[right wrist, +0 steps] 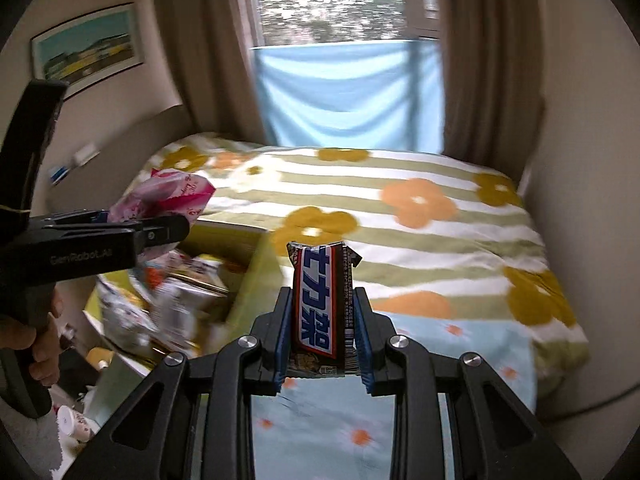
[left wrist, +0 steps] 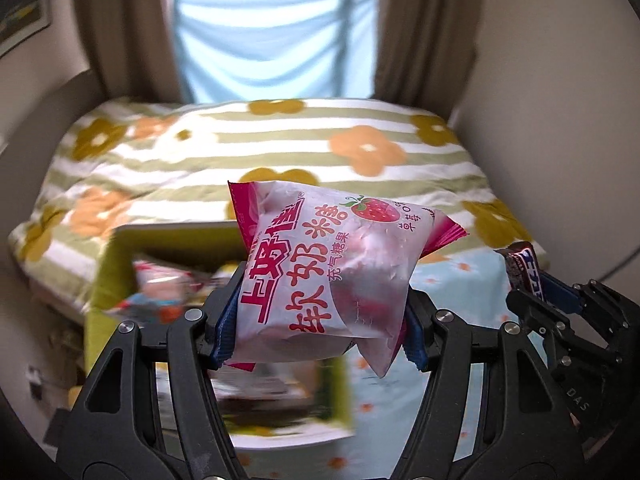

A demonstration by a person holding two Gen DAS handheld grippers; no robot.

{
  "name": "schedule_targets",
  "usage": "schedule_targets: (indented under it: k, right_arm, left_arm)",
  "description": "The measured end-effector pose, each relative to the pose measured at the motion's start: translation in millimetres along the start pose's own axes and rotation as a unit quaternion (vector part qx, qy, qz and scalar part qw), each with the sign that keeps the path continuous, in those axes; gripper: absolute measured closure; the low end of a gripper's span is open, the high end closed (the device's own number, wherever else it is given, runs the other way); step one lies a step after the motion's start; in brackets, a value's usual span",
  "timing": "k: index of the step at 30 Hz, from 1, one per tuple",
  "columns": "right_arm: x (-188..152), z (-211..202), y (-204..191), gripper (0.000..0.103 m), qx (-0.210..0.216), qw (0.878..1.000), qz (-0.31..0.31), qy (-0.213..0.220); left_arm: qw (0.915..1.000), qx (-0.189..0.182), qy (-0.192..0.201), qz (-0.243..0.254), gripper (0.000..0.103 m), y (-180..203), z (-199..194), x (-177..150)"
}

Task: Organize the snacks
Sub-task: 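Carry the strawberry candy bag and chocolate bar into the box, opening both tools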

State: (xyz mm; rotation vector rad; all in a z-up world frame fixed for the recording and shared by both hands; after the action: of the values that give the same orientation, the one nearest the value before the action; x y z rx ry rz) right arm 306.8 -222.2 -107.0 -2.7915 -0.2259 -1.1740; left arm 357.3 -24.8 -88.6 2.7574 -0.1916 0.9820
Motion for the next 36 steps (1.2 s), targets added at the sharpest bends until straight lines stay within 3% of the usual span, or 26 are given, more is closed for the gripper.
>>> schedule_targets:
  k: [7,13,16,17,18,20,24,27,32,36]
  right_arm:
    - [13.5,45.7,-83.6,0.077,0.046,0.999,-0.015,-0.023]
    - [16.9,81.3,-127.8,0.077,0.050,0.997,-0.011,-0.049]
    - [15.9,90.7,-134.4,0.077,0.041,0.997,-0.008,-0.060]
    - [15.2,93.1,-134.8,0.077,0.038,0.997,-0.004,-0.062]
    - [15.1,95.0,-134.2,0.077,0.034,0.997,0.001,-0.066]
    - [14.3,96.6,-133.6,0.077,0.025,0.997,0.005,-0.070]
    - [12.4,98.7,-128.4,0.077,0.010,0.997,0.013,-0.081]
    - [10.5,101.0,-126.6,0.077,0.008,0.996,0.015,-0.088]
    - [9.6,107.5,-126.7,0.077,0.018,0.995,0.006,-0.100]
    - [13.8,114.9,-128.3,0.077,0.038,0.993,0.013,-0.111]
  left_arm:
    - [0.9982,0.040,-0.039,-0.024,0.041,-100.2,13.8,-17.0]
    - [0.9959,0.032,-0.079,-0.030,0.041,-155.0,43.0,-34.4]
    - [0.9956,0.009,-0.091,-0.022,0.038,-160.1,55.4,-35.7]
    - [0.9957,0.008,-0.091,-0.016,0.029,-159.7,58.0,-35.4]
    - [0.9956,0.010,-0.092,-0.009,0.013,-157.7,59.9,-35.1]
    - [0.9968,0.017,-0.078,0.009,0.000,-153.4,57.4,-32.9]
    - [0.9957,0.030,-0.072,0.050,0.000,-149.7,52.0,-35.8]
    - [0.9961,0.023,-0.078,0.033,0.000,-158.0,47.4,-43.6]
    - [0.9967,0.049,-0.063,0.014,0.000,-165.0,32.8,-46.1]
    - [0.9978,0.034,-0.057,-0.002,0.000,-164.8,23.8,-48.8]
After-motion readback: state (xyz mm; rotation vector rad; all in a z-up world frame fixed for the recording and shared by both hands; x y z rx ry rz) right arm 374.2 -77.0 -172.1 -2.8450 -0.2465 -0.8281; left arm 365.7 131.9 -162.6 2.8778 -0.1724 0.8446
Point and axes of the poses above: each gripper's, at about its wrist camera, not at the fingertips, and z roughly the way its jaws point, y to its right, x to its top, the point moved 4 cm from there along z, roughly the way its jaws point, and after that the axes turned 6 degrees about -x, right-handed, at the moved point
